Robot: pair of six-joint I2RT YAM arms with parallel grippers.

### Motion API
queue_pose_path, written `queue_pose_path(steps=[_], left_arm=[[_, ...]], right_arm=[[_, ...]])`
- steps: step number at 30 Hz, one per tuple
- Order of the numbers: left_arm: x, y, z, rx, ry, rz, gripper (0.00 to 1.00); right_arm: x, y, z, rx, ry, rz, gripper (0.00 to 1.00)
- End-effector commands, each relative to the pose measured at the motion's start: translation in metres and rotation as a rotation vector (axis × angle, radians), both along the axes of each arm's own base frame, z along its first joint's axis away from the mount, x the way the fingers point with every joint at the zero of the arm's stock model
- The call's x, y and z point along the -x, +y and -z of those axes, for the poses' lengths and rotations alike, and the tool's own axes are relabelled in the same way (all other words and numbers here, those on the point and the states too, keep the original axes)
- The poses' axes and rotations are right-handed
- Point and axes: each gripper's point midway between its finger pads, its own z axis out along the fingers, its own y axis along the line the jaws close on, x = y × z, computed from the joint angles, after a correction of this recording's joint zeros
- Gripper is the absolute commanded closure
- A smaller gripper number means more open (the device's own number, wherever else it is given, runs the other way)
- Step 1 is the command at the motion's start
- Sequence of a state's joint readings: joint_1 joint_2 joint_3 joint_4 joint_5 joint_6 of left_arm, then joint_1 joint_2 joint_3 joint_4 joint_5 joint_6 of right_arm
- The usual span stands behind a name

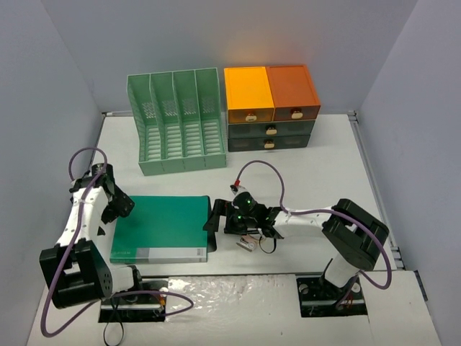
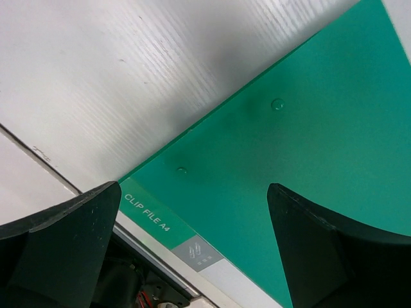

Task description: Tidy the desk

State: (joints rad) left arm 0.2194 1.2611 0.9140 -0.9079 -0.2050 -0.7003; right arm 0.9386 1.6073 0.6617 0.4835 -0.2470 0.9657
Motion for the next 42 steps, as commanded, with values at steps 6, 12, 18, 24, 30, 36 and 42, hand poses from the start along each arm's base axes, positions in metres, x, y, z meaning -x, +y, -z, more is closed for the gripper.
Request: queue_pose_path(steps=[6,12,18,24,30,36,42], left_arm=[[-0.022,-0.001,0.013,0.164,-0.078,0.000,0.03],[-0.015,0.023,0.011,0.099,-0.034,-0.047,0.03],[-0.002,0.028,0.025,0.119,0.013,-0.144,0.03],[-0.006,0.021,0.039,0.166,0.003,-0.160,0.03],[-0.017,0.004,0.058,0.276,-0.026,-0.134,0.03],[-0.022,-0.008,0.072,0.351,-0.035,-0.116,0.03],[-0.028,-0.018,0.072,0.417,-0.052,-0.106,0.03]], right_arm=[[-0.006,0.020,-0.039,-0.101,-0.083,-0.054,0.00],[-0.007,0.026,-0.037,-0.099,-0.078,-0.077,0.00],[-0.007,0.040,-0.043,-0.127,-0.068,-0.125,0.00],[-0.007,0.049,-0.034,-0.089,-0.046,-0.180,0.00],[-0.005,0.058,-0.030,-0.107,-0.024,-0.217,0.00],[-0.010,0.056,-0.025,-0.104,-0.012,-0.211,0.00],[-0.010,0.056,-0.023,-0.127,0.001,-0.211,0.00]])
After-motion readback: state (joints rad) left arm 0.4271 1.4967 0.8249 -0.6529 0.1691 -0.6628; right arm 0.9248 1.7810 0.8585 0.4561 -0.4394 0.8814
